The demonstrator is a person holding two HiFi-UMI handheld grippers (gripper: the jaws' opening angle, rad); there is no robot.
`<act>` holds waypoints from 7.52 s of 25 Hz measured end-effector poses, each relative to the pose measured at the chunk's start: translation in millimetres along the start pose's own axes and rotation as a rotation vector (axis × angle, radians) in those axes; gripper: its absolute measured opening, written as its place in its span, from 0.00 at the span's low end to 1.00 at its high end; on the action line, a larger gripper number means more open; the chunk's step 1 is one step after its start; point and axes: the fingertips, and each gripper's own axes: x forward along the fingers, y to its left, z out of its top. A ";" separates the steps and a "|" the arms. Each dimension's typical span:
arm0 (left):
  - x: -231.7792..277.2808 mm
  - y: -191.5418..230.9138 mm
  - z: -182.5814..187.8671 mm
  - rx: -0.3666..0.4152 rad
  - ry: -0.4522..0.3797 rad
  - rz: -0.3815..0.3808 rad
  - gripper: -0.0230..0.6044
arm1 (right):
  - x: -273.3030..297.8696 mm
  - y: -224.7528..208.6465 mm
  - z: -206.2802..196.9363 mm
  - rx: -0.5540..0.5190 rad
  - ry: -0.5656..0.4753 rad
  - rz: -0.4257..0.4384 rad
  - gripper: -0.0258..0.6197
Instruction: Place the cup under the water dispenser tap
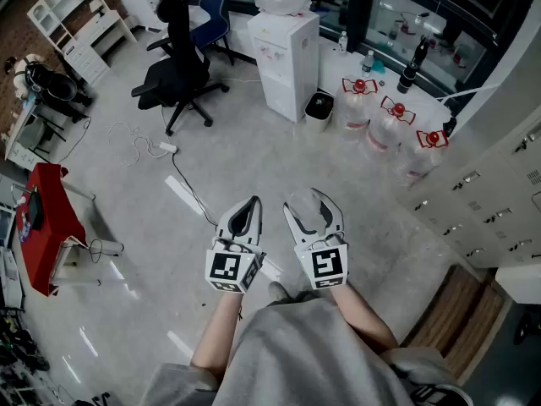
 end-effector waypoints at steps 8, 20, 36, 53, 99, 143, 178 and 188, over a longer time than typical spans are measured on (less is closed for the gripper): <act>-15.4 17.0 -2.4 -0.028 0.000 0.032 0.05 | -0.3 14.3 7.2 -0.023 -0.013 0.021 0.43; -3.0 18.5 2.2 0.010 0.005 0.055 0.05 | 8.5 2.6 8.7 -0.015 -0.015 0.048 0.44; 67.5 130.3 -9.3 0.009 0.024 -0.009 0.05 | 140.3 14.7 3.2 0.001 0.019 0.022 0.44; 119.4 273.7 -21.7 -0.027 0.064 -0.102 0.05 | 284.6 49.6 10.4 -0.010 0.053 -0.056 0.44; 457.5 428.1 -19.7 -0.018 0.154 -0.079 0.05 | 603.7 -144.1 -11.8 0.058 0.120 0.017 0.44; 659.6 590.9 -67.6 0.029 0.306 -0.707 0.05 | 832.9 -178.5 -49.4 0.121 0.283 -0.528 0.44; 812.2 502.1 -184.0 0.256 0.610 -1.014 0.05 | 851.8 -327.3 -198.5 0.289 0.389 -0.728 0.44; 817.0 521.6 -209.7 0.318 0.662 -1.142 0.05 | 870.4 -320.7 -226.0 0.337 0.426 -0.846 0.44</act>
